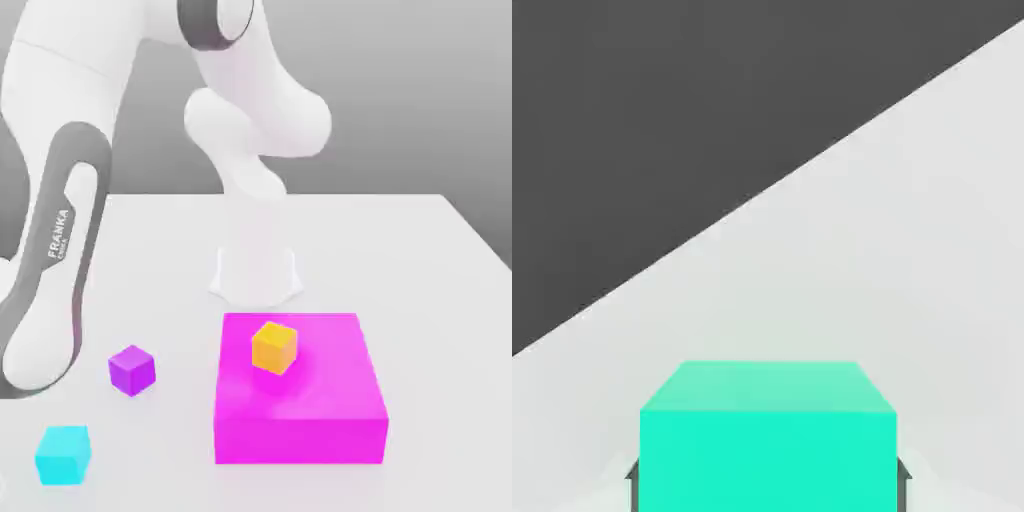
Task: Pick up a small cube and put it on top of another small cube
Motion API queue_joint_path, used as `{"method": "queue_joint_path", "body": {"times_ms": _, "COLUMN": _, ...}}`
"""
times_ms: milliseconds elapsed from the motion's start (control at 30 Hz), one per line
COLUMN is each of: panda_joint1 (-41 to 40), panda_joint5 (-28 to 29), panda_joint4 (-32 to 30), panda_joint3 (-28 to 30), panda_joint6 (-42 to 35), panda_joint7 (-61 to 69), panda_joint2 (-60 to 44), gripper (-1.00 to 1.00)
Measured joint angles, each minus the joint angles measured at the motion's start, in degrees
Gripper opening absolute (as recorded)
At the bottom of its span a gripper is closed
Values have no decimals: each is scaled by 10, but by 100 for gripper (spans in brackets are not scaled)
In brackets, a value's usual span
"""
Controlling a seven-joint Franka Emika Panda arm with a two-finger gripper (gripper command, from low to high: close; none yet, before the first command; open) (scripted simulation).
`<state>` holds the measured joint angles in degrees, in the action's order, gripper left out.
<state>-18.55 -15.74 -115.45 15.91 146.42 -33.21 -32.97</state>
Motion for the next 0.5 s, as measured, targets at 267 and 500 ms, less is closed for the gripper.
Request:
{"method": "queue_joint_path", "body": {"times_ms": 267, "panda_joint1": 72, "panda_joint5": 22, "panda_joint4": -122, "panda_joint3": -17, "panda_joint6": -39, "panda_joint7": -42, "panda_joint2": 163, "gripper": -100}}
{"method": "queue_joint_path", "body": {"times_ms": 500, "panda_joint1": 134, "panda_joint5": 57, "panda_joint4": -243, "panda_joint3": -56, "panda_joint6": -58, "panda_joint7": -95, "panda_joint2": 310, "gripper": -100}}
